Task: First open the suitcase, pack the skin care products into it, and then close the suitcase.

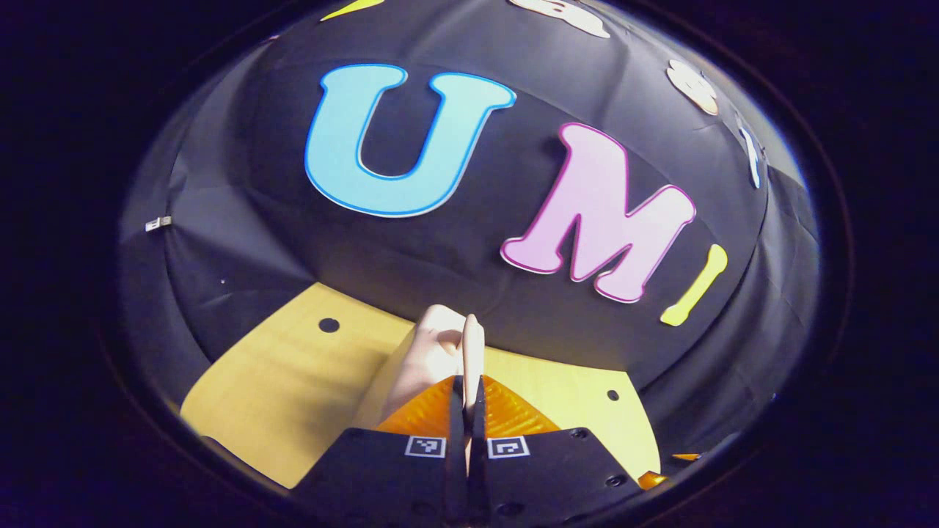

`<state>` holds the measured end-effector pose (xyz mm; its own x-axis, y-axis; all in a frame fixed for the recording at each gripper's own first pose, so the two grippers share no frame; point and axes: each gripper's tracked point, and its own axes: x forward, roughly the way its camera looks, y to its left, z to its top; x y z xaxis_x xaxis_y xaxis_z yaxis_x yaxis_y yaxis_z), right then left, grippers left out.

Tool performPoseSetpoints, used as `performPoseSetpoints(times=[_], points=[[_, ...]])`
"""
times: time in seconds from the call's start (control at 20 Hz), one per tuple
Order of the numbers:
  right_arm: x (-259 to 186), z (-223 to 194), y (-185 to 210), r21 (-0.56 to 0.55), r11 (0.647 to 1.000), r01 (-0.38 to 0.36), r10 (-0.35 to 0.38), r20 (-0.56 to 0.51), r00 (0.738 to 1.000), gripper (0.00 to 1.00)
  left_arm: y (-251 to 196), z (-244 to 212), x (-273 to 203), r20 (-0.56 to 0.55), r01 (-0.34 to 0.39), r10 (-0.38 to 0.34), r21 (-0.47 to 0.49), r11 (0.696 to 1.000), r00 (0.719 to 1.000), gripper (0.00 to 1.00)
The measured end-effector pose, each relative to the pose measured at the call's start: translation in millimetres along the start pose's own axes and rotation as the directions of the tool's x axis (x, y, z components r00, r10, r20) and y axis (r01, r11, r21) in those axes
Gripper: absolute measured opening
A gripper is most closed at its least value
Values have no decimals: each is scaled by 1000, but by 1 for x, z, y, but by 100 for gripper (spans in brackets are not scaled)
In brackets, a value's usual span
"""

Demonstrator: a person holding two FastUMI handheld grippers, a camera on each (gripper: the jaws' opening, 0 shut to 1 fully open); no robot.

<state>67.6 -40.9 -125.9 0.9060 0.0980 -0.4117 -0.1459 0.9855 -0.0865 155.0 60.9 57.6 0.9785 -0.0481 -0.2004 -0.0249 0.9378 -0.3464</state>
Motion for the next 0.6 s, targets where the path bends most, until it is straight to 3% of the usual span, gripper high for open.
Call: performPoseSetpoints(times=[0.1, 0.3, 0.45, 0.6], points=[[2, 0, -8, 8, 1000, -10, 10, 6, 1000, 96, -37, -33, 15, -13, 45, -46, -16, 999, 999, 6], [10, 6, -27, 55, 998, -23, 22, 16, 1000, 97, -96, -132, 53, -146, 138, -142, -42, 990, 979, 6], [9, 5, -40, 71, 997, -18, 17, 20, 1000, 97, -101, -196, 71, -281, 104, -85, 54, 993, 956, 6], [1, -3, -49, 79, 997, -5, 4, 15, 1000, 97, -96, -222, 78, -344, 57, 10, 184, 981, 939, 7]])
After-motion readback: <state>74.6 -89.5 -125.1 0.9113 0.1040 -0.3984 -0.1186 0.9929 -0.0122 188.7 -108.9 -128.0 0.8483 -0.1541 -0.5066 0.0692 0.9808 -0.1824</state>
